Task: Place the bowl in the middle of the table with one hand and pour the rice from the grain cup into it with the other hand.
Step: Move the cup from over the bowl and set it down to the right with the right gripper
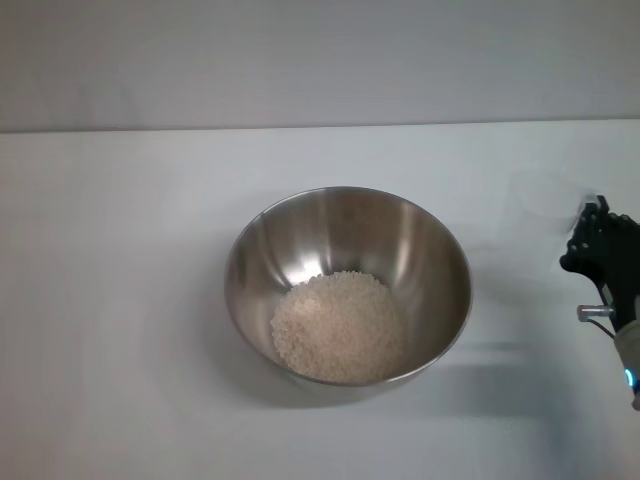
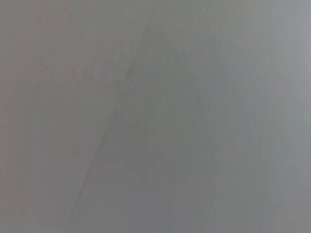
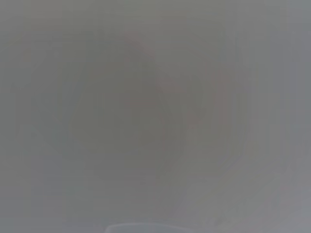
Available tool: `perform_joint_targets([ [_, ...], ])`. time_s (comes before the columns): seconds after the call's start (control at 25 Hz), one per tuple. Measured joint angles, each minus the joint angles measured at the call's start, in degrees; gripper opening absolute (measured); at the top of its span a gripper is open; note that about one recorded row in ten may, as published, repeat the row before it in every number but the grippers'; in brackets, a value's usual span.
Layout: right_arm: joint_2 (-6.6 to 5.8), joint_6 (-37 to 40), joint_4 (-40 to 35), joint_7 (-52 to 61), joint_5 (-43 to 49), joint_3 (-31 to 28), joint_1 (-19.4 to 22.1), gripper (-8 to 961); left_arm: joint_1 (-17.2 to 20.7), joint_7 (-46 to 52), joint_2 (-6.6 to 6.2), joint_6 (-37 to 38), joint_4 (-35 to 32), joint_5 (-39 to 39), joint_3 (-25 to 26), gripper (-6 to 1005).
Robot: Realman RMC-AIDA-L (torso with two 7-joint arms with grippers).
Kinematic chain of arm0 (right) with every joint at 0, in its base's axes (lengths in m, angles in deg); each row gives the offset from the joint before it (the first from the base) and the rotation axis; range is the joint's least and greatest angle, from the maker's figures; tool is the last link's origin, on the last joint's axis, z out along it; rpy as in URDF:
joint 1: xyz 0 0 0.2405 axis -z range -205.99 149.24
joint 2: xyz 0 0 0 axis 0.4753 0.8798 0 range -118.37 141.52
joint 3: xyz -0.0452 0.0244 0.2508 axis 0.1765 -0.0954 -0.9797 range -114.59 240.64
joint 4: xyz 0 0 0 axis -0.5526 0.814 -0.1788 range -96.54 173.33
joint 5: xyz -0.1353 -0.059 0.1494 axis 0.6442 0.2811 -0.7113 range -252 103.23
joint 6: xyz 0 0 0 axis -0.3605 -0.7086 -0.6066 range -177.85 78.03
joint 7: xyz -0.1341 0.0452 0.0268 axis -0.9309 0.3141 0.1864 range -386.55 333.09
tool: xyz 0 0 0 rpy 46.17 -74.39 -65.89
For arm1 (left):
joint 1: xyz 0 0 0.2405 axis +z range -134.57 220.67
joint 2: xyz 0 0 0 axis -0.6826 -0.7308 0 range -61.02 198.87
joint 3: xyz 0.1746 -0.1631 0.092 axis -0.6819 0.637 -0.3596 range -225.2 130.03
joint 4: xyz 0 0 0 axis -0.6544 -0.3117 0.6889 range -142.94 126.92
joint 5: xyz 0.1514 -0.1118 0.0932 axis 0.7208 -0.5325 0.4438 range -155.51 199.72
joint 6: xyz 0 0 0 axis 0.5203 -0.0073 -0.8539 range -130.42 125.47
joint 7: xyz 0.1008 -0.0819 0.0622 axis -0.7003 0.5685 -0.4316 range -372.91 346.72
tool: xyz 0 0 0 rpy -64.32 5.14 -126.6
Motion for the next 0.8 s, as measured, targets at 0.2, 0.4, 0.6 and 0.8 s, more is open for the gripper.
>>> perform_joint_targets([
  [0.2,0.07,-2.7,-1.5,1.7,-0.1,0.0,-1.2,18,0.2,0.0,0.05,0.4,0.0,0.0,0.0,649],
  [0.4,0.07,-3.4,-2.6,3.5,-0.2,0.2,-1.5,18,0.5,0.1,0.12,0.8,0.0,0.0,0.0,649],
  [0.6,0.05,-4.1,-3.1,3.6,-0.2,0.4,-1.6,18,0.5,0.1,0.24,1.1,0.0,0.0,0.0,649],
  [0.8,0.0,-5.6,-3.3,3.7,-0.2,0.5,-2.1,18,0.5,0.1,0.26,1.3,0.0,0.0,0.0,649],
])
